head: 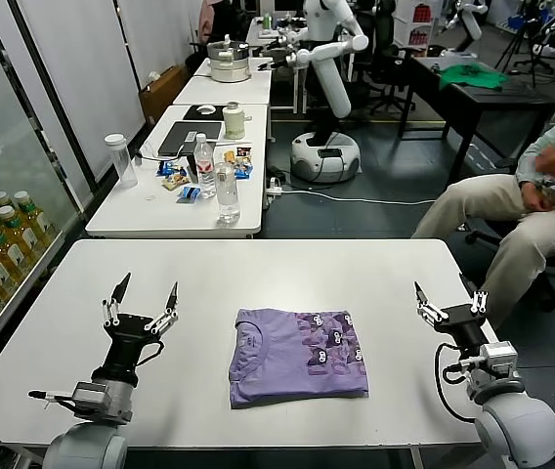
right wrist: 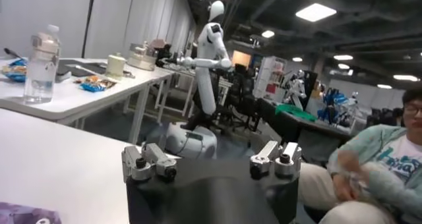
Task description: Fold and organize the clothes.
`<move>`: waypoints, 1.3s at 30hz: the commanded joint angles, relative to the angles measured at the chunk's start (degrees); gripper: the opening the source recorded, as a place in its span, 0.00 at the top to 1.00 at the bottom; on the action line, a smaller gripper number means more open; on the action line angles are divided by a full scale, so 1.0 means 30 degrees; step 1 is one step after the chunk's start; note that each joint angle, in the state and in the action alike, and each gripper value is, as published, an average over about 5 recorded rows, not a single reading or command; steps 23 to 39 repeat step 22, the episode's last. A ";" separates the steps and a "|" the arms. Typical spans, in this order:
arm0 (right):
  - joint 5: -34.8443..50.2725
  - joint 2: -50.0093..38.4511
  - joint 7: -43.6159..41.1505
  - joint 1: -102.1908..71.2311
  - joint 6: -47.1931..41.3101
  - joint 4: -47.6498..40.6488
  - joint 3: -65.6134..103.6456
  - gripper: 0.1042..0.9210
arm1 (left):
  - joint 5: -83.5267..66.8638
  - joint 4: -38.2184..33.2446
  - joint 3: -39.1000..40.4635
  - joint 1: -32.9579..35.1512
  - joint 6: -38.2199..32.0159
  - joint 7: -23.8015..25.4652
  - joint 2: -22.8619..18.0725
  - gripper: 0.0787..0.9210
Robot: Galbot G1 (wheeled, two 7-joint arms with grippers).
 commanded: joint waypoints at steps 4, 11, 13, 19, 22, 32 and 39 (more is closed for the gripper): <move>-0.2643 0.0654 -0.0700 0.1789 0.2267 -0.3015 -0.0812 0.12 | 0.0193 0.0572 -0.0197 -0.0305 -0.0796 0.0997 -0.0116 0.12; -0.3020 0.0714 -0.0178 0.1877 0.2494 -0.2789 -0.1009 0.12 | 0.0049 0.1214 -0.0852 -0.0210 -0.1530 0.1570 0.0160 0.12; -0.3291 0.0696 -0.0109 0.1817 0.2505 -0.2607 -0.1014 0.12 | 0.0066 0.1331 -0.0899 -0.0132 -0.1594 0.1651 0.0191 0.12; -0.4078 0.0596 -0.0050 0.1475 0.2565 -0.2014 -0.0861 0.12 | 0.0109 0.1529 -0.0858 -0.0140 -0.1205 0.1441 0.0238 0.12; -0.4165 0.0570 -0.0043 0.1387 0.2579 -0.1941 -0.0758 0.12 | 0.0159 0.1518 -0.0776 -0.0216 -0.1053 0.1318 0.0276 0.12; -0.4165 0.0570 -0.0043 0.1387 0.2579 -0.1941 -0.0758 0.12 | 0.0159 0.1518 -0.0776 -0.0216 -0.1053 0.1318 0.0276 0.12; -0.4165 0.0570 -0.0043 0.1387 0.2579 -0.1941 -0.0758 0.12 | 0.0159 0.1518 -0.0776 -0.0216 -0.1053 0.1318 0.0276 0.12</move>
